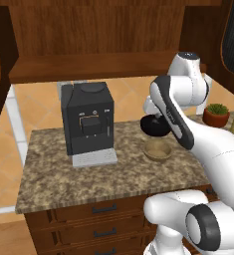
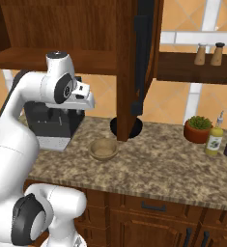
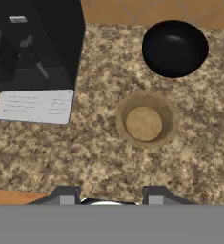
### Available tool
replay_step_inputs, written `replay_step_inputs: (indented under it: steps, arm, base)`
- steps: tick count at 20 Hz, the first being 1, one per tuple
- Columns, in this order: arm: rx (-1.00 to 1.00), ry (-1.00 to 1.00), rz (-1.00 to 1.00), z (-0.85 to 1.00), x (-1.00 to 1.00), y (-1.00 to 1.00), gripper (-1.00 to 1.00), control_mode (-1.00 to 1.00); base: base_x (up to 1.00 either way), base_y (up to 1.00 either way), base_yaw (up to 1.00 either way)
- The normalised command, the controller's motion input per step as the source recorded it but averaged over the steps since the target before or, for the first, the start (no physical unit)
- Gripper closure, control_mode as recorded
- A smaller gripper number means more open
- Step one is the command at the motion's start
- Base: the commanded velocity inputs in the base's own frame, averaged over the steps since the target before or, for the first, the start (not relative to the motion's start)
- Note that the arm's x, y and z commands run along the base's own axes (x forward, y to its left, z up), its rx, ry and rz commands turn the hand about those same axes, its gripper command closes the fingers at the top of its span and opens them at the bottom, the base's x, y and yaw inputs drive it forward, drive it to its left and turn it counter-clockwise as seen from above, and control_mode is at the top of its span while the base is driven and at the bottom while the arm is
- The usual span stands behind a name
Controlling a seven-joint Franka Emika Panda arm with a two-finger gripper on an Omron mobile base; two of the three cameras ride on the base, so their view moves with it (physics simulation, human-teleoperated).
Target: Pick up the bowls on the counter and stack them on top of one another in the open cabinet. Place the smaller bowl on top of the larger bowl.
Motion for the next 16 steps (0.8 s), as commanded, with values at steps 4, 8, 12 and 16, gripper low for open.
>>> replay_step_inputs:
  steps: [4, 8, 12, 16]
  arm:
    - [0.0, 0.09, 0.0, -0.1, 0.01, 0.0, -1.0, -1.0]
    - [0.0, 0.45, -0.03, -0.66, 0.15, -0.01, -1.0, -1.0]
    - [-0.03, 0.28, 0.08, -0.99, 0.04, -0.35, -1.0, -1.0]
    - [-0.06, 0.1, 0.22, -1.0, 0.28, -0.37, -1.0, -1.0]
  base:
    - [0.0, 0.0, 0.0]
    - [0.0, 0.0, 0.0]
    - [0.0, 0.0, 0.0]
    - [0.0, 0.0, 0.0]
